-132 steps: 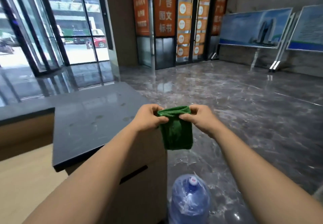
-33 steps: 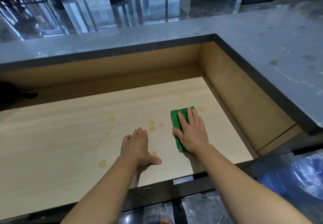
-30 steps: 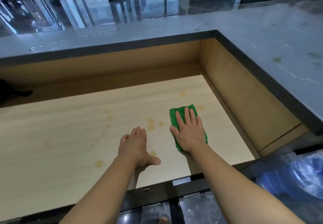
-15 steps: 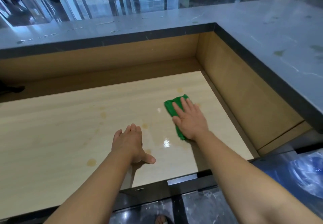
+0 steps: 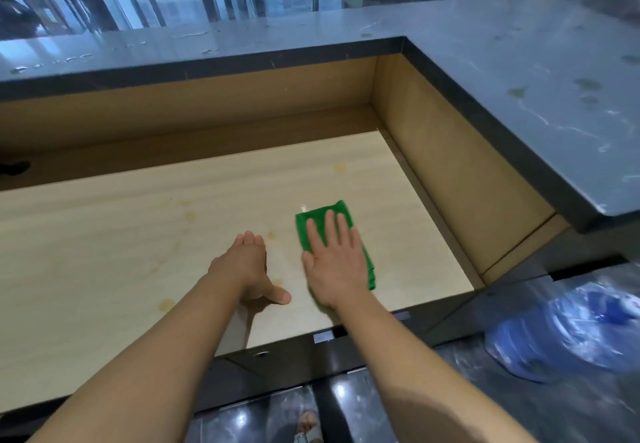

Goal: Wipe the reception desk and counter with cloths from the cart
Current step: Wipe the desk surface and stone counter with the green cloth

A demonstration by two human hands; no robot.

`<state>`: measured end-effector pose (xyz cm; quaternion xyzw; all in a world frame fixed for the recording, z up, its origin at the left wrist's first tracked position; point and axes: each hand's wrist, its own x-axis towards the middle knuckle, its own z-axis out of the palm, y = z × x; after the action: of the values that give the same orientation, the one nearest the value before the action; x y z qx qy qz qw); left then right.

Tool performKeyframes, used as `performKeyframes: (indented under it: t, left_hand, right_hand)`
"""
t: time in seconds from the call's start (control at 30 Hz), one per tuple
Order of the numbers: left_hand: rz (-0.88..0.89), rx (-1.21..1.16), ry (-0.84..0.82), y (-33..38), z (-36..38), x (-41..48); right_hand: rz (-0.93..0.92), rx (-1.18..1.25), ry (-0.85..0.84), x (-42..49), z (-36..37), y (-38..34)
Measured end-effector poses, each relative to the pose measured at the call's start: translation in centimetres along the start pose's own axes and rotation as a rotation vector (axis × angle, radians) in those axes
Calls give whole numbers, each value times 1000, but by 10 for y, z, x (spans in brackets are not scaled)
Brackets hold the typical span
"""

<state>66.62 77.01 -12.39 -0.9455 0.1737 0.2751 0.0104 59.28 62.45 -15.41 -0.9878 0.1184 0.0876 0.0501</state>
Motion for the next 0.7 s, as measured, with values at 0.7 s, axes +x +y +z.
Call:
performKeyframes:
  t: [0.7]
  left_hand:
    - [49, -50, 18, -4, -2, -2]
  right_hand:
    - [379, 57, 74, -37, 4, 48]
